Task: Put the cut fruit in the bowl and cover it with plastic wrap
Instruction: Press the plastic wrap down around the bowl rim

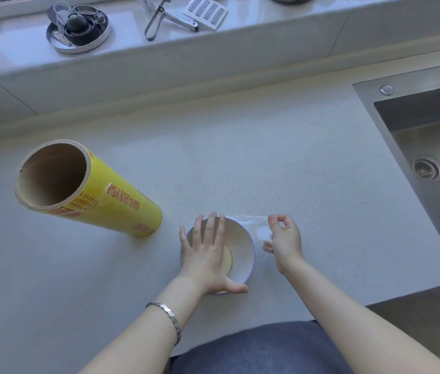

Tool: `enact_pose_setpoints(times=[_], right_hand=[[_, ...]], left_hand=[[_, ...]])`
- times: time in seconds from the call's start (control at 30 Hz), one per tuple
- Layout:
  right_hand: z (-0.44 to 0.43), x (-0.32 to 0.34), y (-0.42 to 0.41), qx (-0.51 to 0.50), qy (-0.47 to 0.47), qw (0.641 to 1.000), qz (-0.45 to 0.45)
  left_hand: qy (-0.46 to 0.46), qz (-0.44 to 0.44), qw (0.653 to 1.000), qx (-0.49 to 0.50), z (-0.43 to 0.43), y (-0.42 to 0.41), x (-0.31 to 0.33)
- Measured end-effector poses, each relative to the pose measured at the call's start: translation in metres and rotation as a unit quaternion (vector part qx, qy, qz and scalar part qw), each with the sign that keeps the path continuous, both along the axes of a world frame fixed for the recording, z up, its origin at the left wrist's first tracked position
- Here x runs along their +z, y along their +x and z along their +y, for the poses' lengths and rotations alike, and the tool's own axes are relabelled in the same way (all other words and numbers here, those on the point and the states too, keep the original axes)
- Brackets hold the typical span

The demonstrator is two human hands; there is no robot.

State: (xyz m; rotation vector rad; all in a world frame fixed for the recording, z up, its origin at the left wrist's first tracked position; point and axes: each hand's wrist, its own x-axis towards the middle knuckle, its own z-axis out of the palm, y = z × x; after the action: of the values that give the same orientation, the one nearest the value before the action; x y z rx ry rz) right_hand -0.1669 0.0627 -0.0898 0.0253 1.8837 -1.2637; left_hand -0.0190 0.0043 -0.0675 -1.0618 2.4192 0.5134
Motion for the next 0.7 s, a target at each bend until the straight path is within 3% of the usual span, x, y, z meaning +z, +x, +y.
enact_pose_setpoints(times=[0.13, 0.23, 0.3, 0.4, 0.5, 0.6, 0.7], right_hand=[[-0.005, -0.016, 0.001, 0.071, 0.058, 0.991, 0.096], [-0.006, -0.023, 0.008, 0.220, 0.085, 0.948, 0.215], [-0.007, -0.023, 0.008, 0.252, 0.091, 0.933, 0.240], [-0.006, -0.018, 0.002, 0.180, 0.101, 0.964, 0.165], [0.008, -0.011, -0.004, 0.099, 0.107, 0.989, -0.015], [0.020, -0.004, 0.001, 0.183, 0.101, 0.967, -0.143], [0.013, -0.004, 0.014, 0.229, 0.045, 0.953, -0.195]], left_hand=[[0.000, 0.002, 1.000, 0.008, 0.000, -0.001, 0.000], [0.002, 0.005, 1.000, 0.024, 0.002, -0.001, 0.000], [-0.001, 0.004, 0.999, 0.043, 0.005, -0.001, 0.001], [-0.014, -0.006, 0.994, 0.111, 0.009, -0.002, 0.003], [-0.008, -0.001, 0.974, 0.228, 0.011, -0.004, 0.006], [0.018, 0.034, 0.951, 0.306, 0.014, -0.003, 0.009], [0.002, 0.049, 0.963, 0.265, 0.012, 0.004, 0.013]])
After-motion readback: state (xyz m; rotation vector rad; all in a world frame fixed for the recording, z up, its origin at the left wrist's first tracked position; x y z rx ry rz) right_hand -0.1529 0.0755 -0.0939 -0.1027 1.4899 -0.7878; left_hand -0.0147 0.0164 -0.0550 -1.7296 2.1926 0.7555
